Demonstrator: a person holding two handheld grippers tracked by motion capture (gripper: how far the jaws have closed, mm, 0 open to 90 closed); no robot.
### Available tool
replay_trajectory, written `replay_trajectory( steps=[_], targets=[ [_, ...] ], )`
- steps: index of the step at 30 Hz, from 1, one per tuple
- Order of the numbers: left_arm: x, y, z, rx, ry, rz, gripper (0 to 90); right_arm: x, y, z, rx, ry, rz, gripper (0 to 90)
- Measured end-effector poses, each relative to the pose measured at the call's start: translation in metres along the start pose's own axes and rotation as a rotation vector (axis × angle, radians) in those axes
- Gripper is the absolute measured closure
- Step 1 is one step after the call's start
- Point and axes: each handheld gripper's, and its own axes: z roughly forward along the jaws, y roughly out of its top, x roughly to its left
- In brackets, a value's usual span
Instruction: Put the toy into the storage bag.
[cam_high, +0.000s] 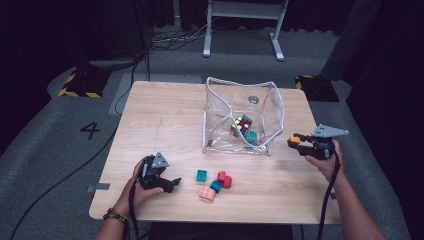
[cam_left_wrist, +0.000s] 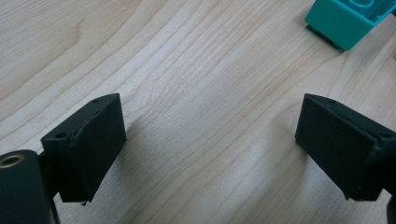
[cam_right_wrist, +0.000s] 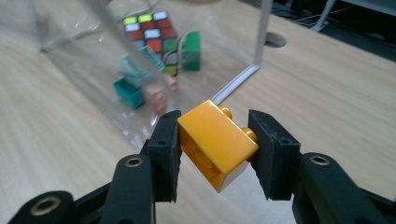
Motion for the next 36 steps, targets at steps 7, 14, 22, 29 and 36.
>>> replay_trajectory(
  steps=[7, 14, 22, 29, 36],
  targets=[
    [0.000, 0.000, 0.000, 0.000, 0.001, 0.001, 8.6, -0.020, 0.024, -0.003, -0.013, -0.055, 0.006, 56.2],
    [0.000, 0.000, 0.000, 0.000, 0.001, 0.001, 8.7, -0.036, 0.050, -0.009, -0.058, -0.070, 0.029, 56.2],
    [0.000, 0.000, 0.000, 0.000, 0.001, 0.003, 8.6, -0.046, 0.078, -0.008, -0.082, -0.085, 0.022, 56.2],
    [0.000, 0.000, 0.000, 0.002, 0.000, 0.001, 8.6, -0.047, 0.107, -0.014, -0.119, -0.081, 0.005, 56.2],
    [0.000, 0.000, 0.000, 0.000, 0.001, 0.000, 8.6, -0.039, 0.133, -0.009, -0.103, -0.076, -0.043, 56.2]
  ],
)
